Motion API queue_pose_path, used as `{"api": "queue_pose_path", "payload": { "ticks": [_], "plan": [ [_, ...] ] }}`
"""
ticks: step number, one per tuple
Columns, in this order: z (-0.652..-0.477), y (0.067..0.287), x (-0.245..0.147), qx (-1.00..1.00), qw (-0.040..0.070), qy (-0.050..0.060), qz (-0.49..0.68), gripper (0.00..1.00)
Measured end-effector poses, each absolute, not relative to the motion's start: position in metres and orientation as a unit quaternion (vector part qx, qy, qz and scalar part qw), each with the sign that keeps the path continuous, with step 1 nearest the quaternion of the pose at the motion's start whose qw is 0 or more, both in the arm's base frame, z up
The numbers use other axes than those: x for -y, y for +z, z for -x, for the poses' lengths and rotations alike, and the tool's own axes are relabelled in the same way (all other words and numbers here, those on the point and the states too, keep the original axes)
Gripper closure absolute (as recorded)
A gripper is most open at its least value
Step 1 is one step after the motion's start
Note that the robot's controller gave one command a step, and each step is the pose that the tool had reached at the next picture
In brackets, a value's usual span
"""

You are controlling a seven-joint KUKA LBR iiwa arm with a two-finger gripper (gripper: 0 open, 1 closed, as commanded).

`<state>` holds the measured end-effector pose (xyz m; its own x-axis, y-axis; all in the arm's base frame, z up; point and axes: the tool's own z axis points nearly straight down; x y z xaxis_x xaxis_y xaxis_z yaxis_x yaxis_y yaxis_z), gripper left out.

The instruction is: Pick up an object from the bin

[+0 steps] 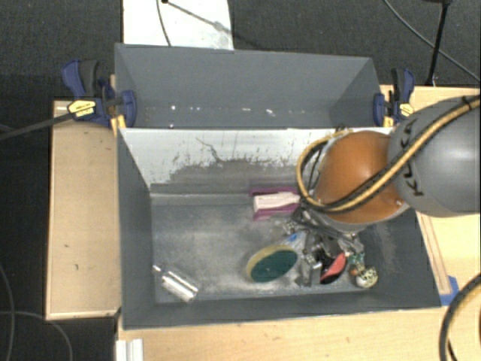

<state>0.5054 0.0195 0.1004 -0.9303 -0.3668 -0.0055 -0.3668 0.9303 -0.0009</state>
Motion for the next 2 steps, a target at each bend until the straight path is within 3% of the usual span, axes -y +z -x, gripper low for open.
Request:
{"api": "queue_pose_path", "payload": {
  "ticks": [1,2],
  "plan": [
    [-0.5055,0.0686,-0.0150,-0.985,0.000,0.001,0.173,0.00],
    [-0.5059,0.0689,-0.0153,-0.985,0.000,0.001,0.173,0.00]
  ]
}}
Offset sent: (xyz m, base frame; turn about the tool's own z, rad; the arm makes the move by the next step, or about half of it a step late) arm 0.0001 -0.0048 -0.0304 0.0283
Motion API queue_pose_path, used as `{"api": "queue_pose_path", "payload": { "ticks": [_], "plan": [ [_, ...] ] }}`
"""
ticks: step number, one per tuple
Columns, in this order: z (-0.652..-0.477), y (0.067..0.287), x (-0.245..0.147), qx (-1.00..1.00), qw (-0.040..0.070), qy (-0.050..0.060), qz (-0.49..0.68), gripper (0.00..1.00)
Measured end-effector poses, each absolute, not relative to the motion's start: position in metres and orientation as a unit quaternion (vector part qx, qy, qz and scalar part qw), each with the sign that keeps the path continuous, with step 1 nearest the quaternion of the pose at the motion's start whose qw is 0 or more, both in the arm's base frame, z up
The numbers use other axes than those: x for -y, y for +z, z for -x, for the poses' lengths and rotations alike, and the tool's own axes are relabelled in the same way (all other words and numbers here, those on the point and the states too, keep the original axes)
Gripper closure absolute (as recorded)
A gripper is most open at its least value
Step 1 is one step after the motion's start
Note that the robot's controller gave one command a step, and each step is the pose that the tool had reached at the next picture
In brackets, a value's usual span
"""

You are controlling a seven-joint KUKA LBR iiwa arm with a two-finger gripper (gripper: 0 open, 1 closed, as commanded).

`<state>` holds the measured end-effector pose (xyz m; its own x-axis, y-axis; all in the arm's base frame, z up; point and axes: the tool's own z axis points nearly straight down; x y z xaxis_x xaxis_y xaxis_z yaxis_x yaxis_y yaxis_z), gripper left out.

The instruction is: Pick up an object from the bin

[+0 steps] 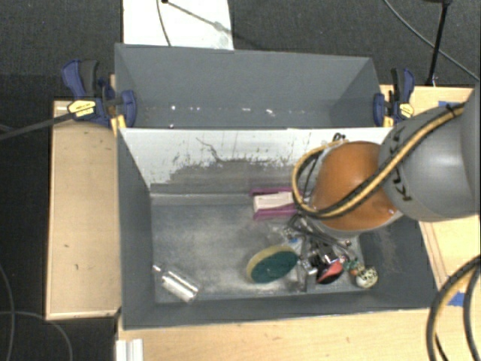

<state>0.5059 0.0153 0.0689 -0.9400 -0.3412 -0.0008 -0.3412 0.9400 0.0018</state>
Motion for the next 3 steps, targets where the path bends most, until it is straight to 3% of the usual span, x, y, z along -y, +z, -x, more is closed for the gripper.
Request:
{"api": "queue_pose_path", "payload": {
  "ticks": [1,2,3],
  "plan": [
    [-0.506,0.069,-0.015,-0.985,0.000,0.001,0.173,1.00],
    [-0.507,0.095,-0.015,-0.985,0.003,0.000,0.173,1.00],
    [-0.508,0.144,-0.016,-0.985,0.004,0.000,0.171,1.00]
  ]
}}
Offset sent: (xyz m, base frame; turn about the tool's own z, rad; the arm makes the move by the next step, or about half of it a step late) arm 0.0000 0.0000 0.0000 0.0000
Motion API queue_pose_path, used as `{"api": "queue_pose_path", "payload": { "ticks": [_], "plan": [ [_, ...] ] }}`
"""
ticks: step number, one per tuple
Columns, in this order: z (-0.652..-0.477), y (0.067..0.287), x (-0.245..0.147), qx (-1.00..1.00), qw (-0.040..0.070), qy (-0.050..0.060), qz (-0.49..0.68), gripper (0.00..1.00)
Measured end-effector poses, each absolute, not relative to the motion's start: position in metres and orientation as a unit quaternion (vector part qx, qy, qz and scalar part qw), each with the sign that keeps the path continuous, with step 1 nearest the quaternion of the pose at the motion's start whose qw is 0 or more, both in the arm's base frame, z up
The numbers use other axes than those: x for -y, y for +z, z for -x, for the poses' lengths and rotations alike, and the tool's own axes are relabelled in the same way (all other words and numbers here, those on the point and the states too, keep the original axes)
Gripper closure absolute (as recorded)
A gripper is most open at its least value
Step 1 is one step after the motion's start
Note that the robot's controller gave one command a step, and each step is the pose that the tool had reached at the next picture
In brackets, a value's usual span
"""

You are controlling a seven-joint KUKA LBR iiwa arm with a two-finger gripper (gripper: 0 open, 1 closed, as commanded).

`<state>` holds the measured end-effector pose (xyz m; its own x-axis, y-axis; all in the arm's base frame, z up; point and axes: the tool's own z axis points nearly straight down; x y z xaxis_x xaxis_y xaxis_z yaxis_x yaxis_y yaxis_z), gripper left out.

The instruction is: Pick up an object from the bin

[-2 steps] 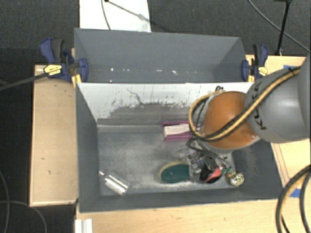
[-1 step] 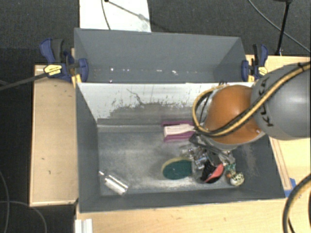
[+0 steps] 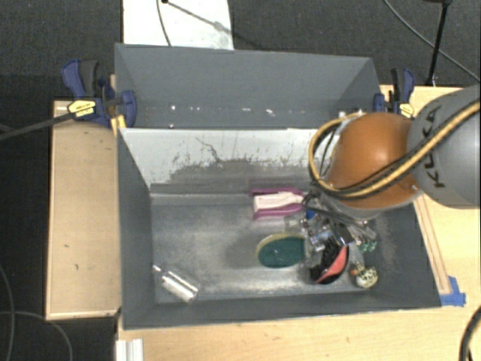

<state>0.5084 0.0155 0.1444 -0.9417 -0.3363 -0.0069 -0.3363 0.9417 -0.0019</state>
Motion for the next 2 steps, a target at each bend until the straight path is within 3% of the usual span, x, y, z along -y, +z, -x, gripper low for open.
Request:
{"api": "queue_pose_path", "payload": {
  "ticks": [1,2],
  "plan": [
    [-0.509,0.156,-0.016,-0.986,0.002,0.000,0.169,1.00],
    [-0.510,0.183,-0.016,-0.986,0.003,0.000,0.166,1.00]
  ]
}}
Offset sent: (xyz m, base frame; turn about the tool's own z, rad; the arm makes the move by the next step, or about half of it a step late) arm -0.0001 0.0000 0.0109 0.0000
